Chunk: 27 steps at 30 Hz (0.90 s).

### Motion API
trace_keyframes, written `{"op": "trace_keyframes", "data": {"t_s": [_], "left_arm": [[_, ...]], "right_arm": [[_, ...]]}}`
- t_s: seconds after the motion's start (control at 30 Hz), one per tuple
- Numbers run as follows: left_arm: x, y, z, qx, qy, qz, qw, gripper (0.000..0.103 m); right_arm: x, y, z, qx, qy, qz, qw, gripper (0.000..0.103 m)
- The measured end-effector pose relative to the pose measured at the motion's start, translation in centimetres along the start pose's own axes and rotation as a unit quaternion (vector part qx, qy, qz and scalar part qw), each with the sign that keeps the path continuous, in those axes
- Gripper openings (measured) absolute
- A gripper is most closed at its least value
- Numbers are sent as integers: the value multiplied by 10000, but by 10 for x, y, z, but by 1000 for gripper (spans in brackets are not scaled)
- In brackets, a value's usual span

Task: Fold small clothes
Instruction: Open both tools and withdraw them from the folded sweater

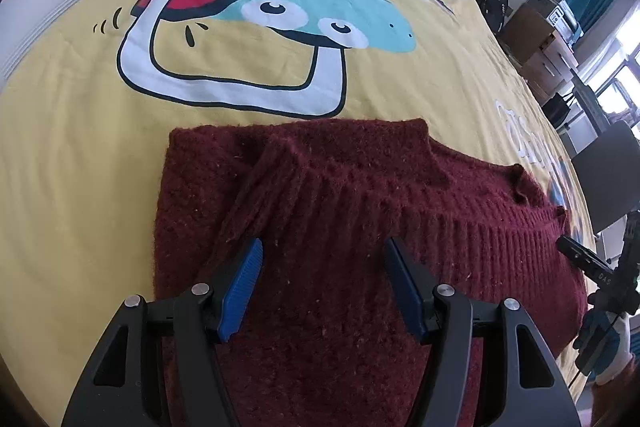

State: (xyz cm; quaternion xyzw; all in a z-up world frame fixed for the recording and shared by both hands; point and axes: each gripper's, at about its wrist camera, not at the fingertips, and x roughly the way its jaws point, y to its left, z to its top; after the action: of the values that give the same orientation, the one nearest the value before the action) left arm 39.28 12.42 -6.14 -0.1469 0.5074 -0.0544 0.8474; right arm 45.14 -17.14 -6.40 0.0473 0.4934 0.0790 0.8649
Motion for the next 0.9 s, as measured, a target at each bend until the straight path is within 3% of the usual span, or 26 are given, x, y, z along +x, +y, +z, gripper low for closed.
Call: {"op": "trace_keyframes", "data": {"t_s": [0.23, 0.43, 0.63, 0.9], "left_arm": [[-35, -18, -6, 402, -330, 155, 9985, 58], [-54, -34, -33, 643, -516, 64, 9966, 58], [-44, -31, -61, 544, -371, 136, 9977, 58], [-29, -17, -81, 468, -286, 382, 9978, 58]], "right_arm": [[-34, 3, -10, -38, -189, -62, 9998, 64], [-54, 19, -41, -251, -235, 9, 9994, 64], [-49, 19, -73, -173, -80, -9, 9998, 64], [-53, 9, -84, -119, -17, 3, 9999, 64]]}}
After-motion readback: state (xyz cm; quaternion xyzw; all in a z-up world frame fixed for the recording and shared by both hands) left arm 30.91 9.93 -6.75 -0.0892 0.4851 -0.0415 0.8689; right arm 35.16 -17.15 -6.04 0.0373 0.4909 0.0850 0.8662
